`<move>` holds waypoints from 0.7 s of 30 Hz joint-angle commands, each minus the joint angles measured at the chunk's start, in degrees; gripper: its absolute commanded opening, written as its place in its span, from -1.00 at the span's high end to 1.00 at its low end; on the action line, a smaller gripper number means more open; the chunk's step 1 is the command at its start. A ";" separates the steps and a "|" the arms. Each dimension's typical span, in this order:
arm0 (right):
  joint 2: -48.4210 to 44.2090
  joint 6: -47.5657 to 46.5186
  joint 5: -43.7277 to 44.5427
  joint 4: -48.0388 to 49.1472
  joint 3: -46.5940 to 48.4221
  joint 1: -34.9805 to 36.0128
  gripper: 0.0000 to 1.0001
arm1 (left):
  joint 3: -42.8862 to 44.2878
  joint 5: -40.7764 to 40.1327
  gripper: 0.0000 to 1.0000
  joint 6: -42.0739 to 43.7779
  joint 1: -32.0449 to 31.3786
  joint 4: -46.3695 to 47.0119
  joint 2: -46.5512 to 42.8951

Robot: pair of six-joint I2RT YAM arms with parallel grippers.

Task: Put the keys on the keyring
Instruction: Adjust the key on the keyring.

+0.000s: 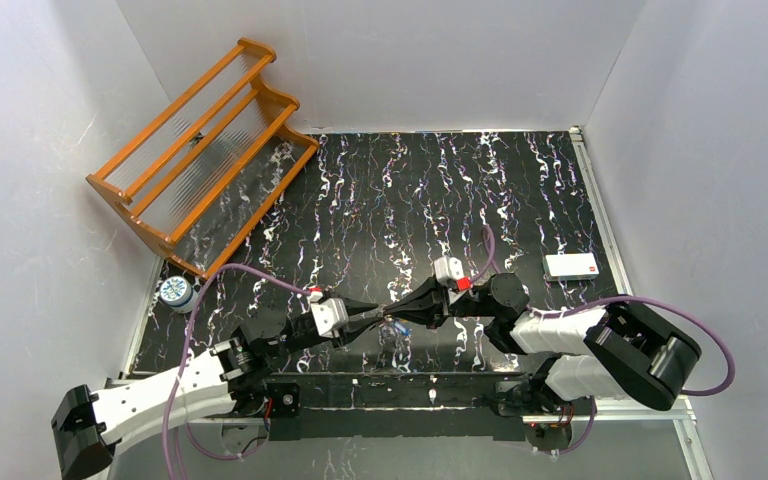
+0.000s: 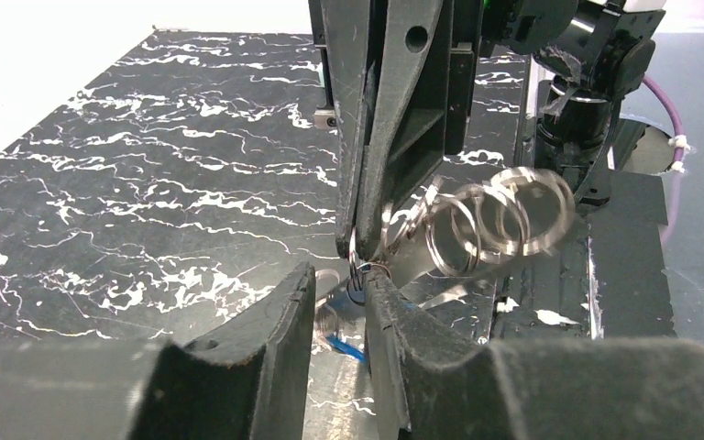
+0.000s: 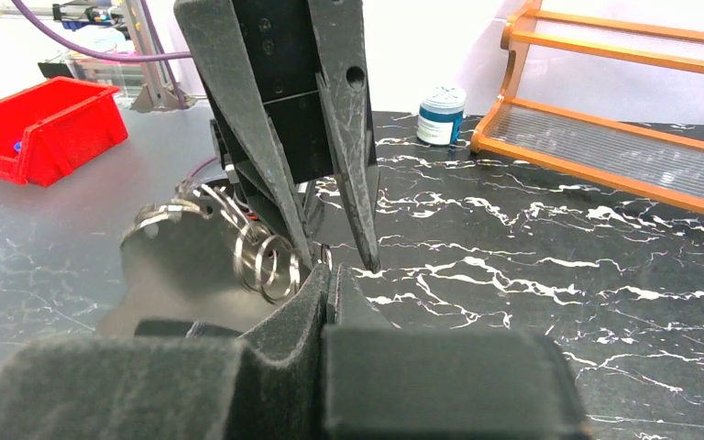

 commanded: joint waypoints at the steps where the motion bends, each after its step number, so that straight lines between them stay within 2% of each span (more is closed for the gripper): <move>1: -1.58 -1.78 1.37 0.26 1.48 0.38 0.97 | 2.15 -0.51 0.48 0.77 -0.15 -1.19 -2.48; 8: -1.61 -1.95 1.66 0.01 1.39 0.39 0.97 | 3.88 -2.30 0.47 0.09 -0.17 -5.00 -4.13; 13: -1.86 -2.44 2.14 -0.53 0.92 0.37 0.97 | 4.86 -7.35 0.40 -2.11 -0.13 -8.11 -4.80; 16: -2.14 -2.87 2.44 -1.49 0.63 0.41 0.97 | 5.52 -10.48 0.26 -3.93 -0.15 -9.91 -5.16; 18: -2.18 -3.00 2.56 -1.79 0.45 0.37 0.97 | 5.75 -13.05 0.09 -4.44 -0.16 -10.50 -5.42; 20: -2.19 -3.15 2.56 -2.24 0.55 0.42 0.97 | 5.85 -14.56 -0.18 -5.07 -0.14 -10.71 -5.62; 21: -2.17 -3.19 2.56 -2.48 0.51 0.37 0.97 | 5.85 -15.14 -0.38 -5.58 -0.17 -10.76 -5.60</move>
